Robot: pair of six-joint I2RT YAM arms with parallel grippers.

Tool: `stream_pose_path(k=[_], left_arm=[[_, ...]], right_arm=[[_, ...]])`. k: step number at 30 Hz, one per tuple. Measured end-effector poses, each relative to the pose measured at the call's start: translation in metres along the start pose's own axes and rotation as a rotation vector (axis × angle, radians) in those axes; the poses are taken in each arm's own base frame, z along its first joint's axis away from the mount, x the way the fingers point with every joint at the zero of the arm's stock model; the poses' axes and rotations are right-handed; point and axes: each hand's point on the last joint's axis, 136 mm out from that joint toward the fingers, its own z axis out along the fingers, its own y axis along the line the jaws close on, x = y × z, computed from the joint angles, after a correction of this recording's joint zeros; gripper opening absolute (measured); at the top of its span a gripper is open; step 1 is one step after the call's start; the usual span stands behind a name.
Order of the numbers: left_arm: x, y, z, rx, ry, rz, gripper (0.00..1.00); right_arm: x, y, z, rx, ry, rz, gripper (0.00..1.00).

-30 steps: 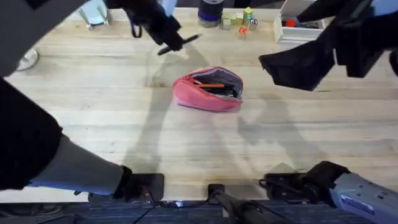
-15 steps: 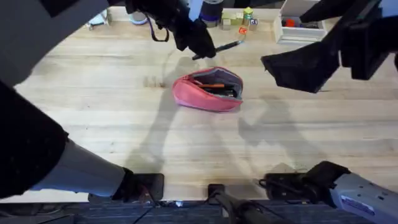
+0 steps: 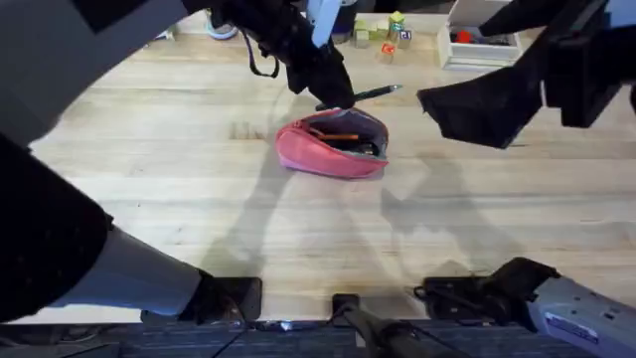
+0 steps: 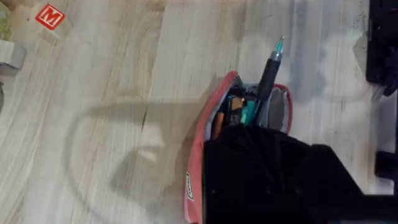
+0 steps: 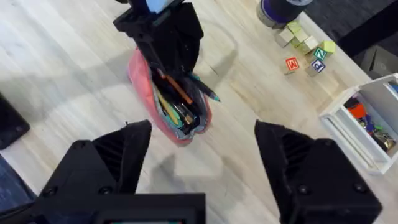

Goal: Unzip the bag, pick up the pens from the table one at a time and place them inside, then zip the bag closed.

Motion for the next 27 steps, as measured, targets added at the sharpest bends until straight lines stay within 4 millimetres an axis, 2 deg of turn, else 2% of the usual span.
stream_pose_path(k=[6,7,12,17,18,20,27], left_arm=[[0.001,-0.011,0.004,0.034,0.021,-0.008,0.042],[-0.002,-0.017,0.012,0.055,0.025,0.009,0.042],[0.000,-0.016,0.034,0.094,0.041,0.014,0.042],[0.015,-0.009,0.054,0.128,0.082,-0.027,0.042],[0.027,-0.003,0.062,0.128,0.121,-0.046,0.042],[0.035,0.001,0.066,0.119,0.153,-0.054,0.042],[0.068,0.003,0.063,0.081,0.320,-0.089,0.043]], right_arm=[[0.000,0.000,0.000,0.000,0.000,0.000,0.995],[-0.002,0.000,0.000,0.002,-0.006,0.000,0.995],[-0.002,-0.001,0.000,0.003,-0.007,-0.001,0.995],[-0.002,-0.002,0.000,0.008,-0.006,-0.001,0.996],[-0.001,-0.002,0.000,0.009,-0.006,-0.001,0.996],[-0.001,-0.002,0.000,0.009,-0.006,-0.001,0.996],[-0.001,-0.002,0.000,0.009,-0.006,-0.001,0.996]])
